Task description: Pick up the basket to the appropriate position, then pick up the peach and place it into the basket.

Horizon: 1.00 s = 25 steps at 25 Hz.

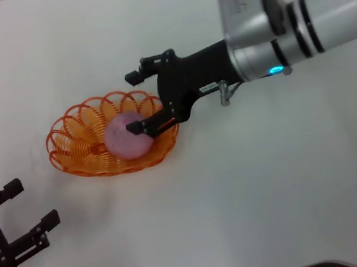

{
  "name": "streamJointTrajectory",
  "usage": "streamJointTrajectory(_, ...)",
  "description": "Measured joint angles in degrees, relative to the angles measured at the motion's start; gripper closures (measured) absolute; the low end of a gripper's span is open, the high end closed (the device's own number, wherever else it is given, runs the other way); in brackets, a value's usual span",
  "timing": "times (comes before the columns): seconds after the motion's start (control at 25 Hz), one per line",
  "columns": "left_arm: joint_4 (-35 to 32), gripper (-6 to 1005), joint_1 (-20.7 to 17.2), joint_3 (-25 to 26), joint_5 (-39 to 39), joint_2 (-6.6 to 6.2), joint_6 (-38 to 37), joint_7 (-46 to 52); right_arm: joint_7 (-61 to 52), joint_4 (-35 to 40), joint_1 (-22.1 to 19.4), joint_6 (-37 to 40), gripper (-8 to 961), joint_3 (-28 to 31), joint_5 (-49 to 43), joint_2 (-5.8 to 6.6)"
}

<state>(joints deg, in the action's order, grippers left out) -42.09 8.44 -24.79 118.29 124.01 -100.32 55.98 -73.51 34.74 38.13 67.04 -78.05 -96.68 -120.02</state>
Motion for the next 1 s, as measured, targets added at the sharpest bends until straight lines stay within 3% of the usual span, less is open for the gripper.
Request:
streamJointTrajectory(0.16,0.0,158,0.2,0.6,0.0,0.0,-0.5,0.0,4.8,1.9,-5.0,3.3,5,3.2,4.4,0.31)
streamJointTrajectory(0.68,0.0,159,0.3,0.6,-0.1,0.0,-0.2,0.2,12.5,1.8,-19.3,13.1,8,18.8,5.5,0.41)
streamJointTrajectory(1.0,0.3,158,0.2,0.6,0.3,-0.06,0.7,0.2,17.0,0.4,-25.3,15.6,8,20.6,5.2,0.59)
